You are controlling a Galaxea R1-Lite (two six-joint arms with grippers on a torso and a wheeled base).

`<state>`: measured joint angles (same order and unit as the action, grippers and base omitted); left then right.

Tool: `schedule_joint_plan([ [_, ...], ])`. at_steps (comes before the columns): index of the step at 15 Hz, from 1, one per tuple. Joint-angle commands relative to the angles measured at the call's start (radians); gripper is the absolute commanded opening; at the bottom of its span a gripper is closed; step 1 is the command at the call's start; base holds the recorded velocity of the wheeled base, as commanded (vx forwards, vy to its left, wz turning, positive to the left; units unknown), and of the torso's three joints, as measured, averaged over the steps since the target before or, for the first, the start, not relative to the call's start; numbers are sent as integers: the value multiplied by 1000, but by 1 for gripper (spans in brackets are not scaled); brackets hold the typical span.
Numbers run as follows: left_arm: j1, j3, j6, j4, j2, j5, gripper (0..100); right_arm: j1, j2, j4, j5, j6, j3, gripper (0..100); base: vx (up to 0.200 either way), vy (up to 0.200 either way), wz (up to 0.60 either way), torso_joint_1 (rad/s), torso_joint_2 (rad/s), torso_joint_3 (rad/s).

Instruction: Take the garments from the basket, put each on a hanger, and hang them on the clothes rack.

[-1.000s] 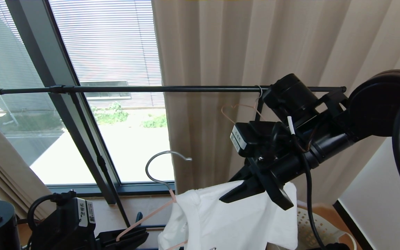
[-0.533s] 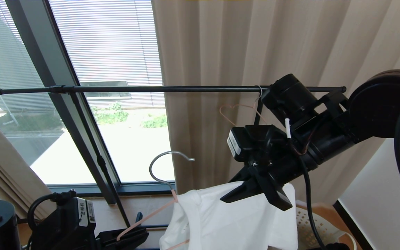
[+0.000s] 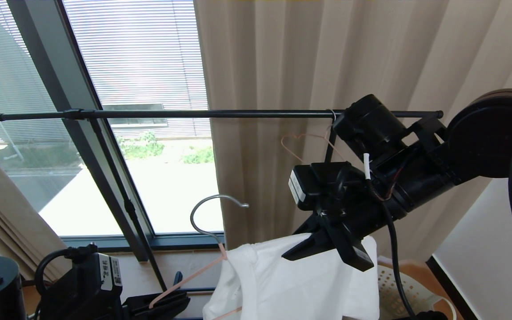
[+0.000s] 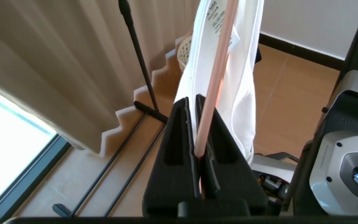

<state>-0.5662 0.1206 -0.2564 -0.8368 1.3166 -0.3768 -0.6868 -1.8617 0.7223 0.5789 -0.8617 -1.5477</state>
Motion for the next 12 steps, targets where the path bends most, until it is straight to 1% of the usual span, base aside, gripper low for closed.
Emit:
schedule_joint_plan([
  [1,0,-1,0,-1,0,-1,0,1,3,0,2,0,1,0,0,0,0,0,0,0],
  [3,0,-1,0,-1,0,-1,0,3,6,-1,15,0,6,0,0,0,0,0,0,0],
  [10,0,-4,-3,-1,1,-1,0,3,19,-1,16,0,9,0,0,0,0,0,0,0],
  [11,-1,-6,-3,1,1,-1,100,3,24,-1,18,0,11,0,0,0,0,0,0,0],
  [12,0,-6,-3,-1,1,-1,100,3,27,-1,18,0,11,0,0,0,0,0,0,0],
])
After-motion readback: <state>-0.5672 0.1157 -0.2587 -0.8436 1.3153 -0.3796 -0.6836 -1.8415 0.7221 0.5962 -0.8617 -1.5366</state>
